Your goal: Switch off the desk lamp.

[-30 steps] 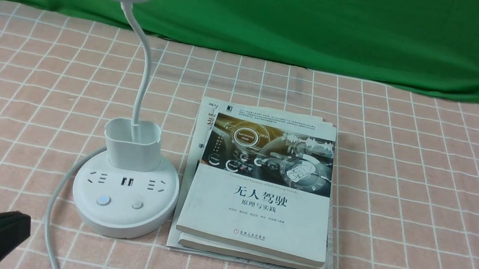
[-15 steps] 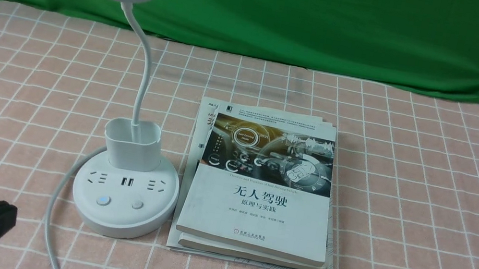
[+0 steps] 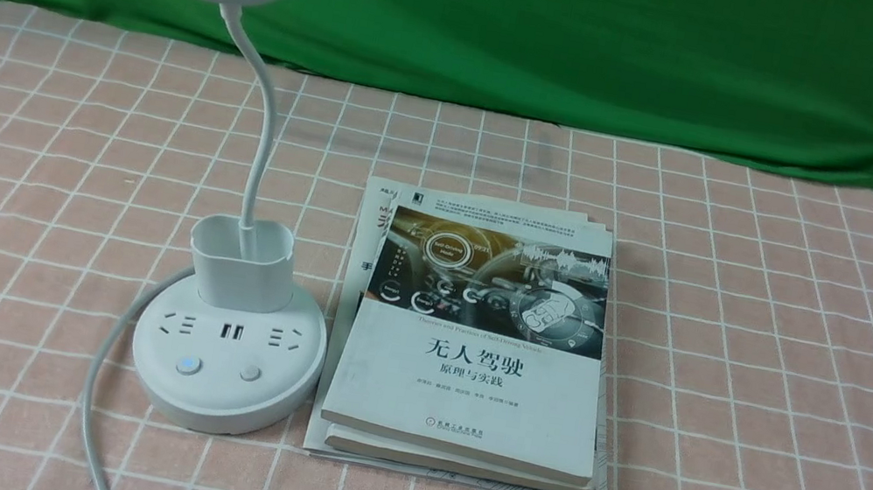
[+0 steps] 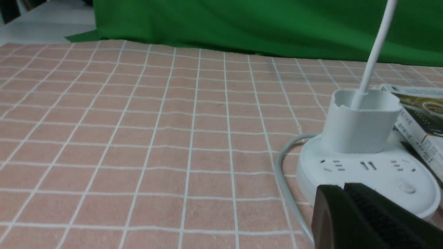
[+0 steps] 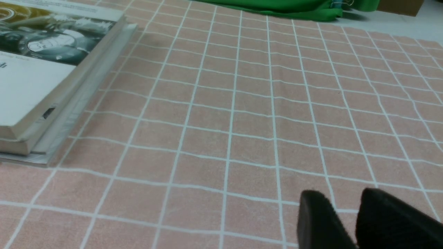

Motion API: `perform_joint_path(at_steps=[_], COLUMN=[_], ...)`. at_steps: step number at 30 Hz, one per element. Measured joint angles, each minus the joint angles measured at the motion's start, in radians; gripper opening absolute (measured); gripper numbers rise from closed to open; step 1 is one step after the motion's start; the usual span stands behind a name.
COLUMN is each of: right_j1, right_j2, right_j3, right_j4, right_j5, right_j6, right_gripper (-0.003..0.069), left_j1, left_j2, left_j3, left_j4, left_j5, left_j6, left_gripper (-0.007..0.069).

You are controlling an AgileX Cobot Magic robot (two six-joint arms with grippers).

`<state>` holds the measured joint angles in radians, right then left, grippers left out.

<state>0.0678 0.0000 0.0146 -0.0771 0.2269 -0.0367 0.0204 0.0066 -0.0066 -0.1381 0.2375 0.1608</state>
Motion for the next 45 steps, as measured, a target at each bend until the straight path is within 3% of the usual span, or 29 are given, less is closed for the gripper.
perform_joint_path(at_steps=[45], right_j1=[0.000], right_j2=[0.000], right_j3=[0.000], right_j4=[0.000], right_j5=[0.000], right_j6=[0.000], right_gripper=[0.0240], left_j1=[0.006], left_j2=[-0.007], left_j3=[0.013], left_j4=[-0.014], left_j5=[0.056], left_j6=[-0.020], left_gripper=[0.0004])
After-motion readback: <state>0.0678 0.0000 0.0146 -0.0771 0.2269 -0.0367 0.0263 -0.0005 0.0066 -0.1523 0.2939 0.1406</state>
